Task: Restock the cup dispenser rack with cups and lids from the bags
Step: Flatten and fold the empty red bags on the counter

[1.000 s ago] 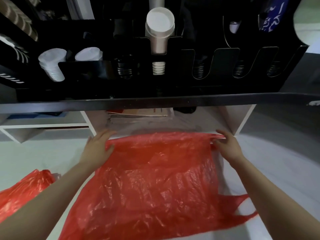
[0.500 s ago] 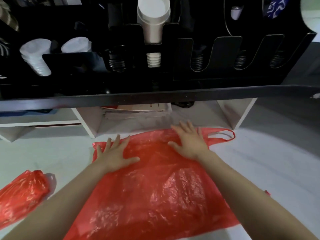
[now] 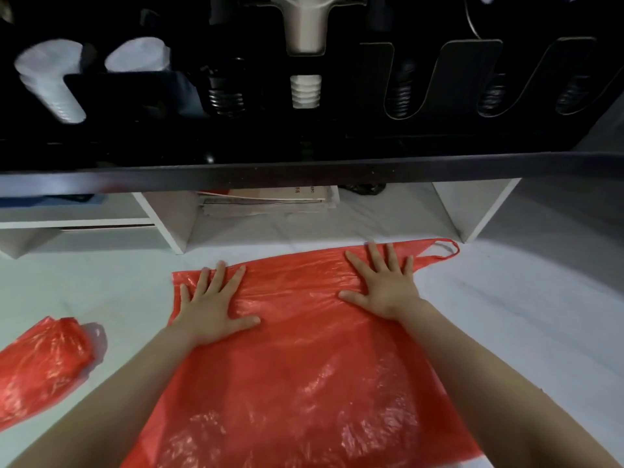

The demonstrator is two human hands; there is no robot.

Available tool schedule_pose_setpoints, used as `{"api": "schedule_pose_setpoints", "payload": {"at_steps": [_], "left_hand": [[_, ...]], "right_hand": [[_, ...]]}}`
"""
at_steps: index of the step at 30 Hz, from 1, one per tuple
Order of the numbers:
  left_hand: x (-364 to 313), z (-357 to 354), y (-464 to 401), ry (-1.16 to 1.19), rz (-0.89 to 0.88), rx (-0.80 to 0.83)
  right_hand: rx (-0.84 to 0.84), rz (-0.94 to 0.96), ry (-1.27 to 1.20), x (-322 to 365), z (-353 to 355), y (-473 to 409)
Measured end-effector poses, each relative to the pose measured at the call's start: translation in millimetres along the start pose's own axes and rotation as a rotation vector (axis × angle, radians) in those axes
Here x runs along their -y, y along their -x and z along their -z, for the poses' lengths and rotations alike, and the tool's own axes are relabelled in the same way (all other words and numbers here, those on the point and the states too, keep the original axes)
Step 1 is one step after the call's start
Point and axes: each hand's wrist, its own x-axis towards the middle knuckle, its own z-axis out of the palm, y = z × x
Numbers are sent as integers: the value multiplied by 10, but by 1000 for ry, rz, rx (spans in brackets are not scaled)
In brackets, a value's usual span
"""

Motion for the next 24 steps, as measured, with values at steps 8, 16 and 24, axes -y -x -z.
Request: {"api": "schedule_pose_setpoints", "payload": {"at_steps": [8, 16, 24], "left_hand": [[-109, 297, 527, 238, -99, -85], [-220, -101, 954, 40, 92, 55], [-147, -524, 998, -55, 128, -102]], "right_hand": [[-41, -12, -51, 130, 164, 321], [130, 91, -146, 693, -83, 901], [-26, 89, -13, 578, -416, 1023]]}}
